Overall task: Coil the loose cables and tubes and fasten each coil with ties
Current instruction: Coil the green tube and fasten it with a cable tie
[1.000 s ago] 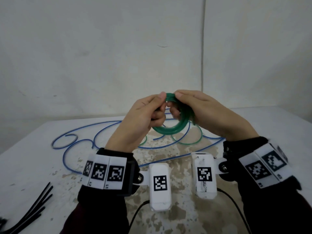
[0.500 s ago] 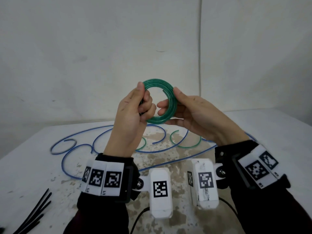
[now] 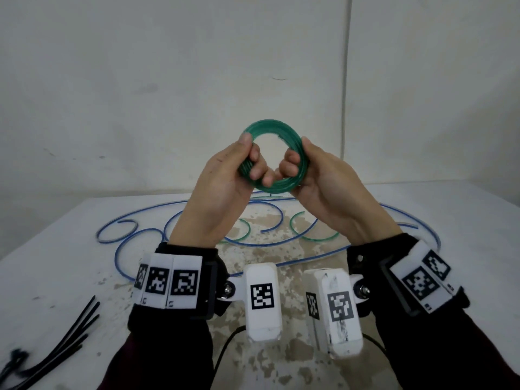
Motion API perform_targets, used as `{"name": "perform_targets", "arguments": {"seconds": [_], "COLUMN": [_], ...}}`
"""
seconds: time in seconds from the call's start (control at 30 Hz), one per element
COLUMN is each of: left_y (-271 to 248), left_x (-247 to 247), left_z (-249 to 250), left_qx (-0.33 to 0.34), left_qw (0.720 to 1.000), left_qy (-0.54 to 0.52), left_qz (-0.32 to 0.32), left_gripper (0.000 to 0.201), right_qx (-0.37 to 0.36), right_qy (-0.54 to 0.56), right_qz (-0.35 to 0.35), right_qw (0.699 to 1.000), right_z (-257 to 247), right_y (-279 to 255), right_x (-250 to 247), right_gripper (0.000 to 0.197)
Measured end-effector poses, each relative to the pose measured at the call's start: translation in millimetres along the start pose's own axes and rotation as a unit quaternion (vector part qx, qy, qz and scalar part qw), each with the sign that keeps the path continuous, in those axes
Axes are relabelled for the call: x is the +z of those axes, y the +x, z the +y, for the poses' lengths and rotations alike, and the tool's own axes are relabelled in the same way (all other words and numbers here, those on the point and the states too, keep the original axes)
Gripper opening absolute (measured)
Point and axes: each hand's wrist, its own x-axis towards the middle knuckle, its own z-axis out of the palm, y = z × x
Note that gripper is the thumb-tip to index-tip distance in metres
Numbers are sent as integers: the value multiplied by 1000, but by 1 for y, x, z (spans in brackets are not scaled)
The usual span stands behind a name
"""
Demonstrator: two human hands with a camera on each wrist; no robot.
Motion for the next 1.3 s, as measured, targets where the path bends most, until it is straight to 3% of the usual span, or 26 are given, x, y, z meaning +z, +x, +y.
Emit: {"name": "perform_targets", "arguments": {"seconds": [0.13,0.33,0.47,0.57,0.63,0.83,0.93,1.03,1.3], "left_y": [-23,-73,-114,-138,-147,-156,-157,-159,-157], "left_x": [-12,-52,-94,-130,-149,-184,-194,-199,-199], "left_z": [6,34,57,68,70,56,50,44,42], "left_qx": [-59,-159,-207,-271,-320,-445,-462,-444,-425], "left_qw": [991,921,806,685,608,472,437,418,372], "left_qy": [117,347,551,675,726,761,770,792,825], "left_qz": [-7,83,69,39,24,-28,-49,-36,-20], "left_gripper": [34,40,28,13,13,36,18,27,26], "right_qx": [-2,57,139,178,195,232,229,241,250], "right_qy": [-55,-152,-127,-138,-131,-138,-160,-166,-175], "right_qz": [25,-15,-53,-85,-100,-137,-156,-155,-154], "right_qw": [998,987,981,971,967,953,947,944,940], "right_z": [0,36,73,92,100,120,127,132,134], "right_y": [-2,-9,-18,-23,-26,-30,-34,-37,-37], "right_x": [5,28,49,68,81,116,124,128,131], "right_gripper": [41,42,41,41,41,42,42,42,42]}}
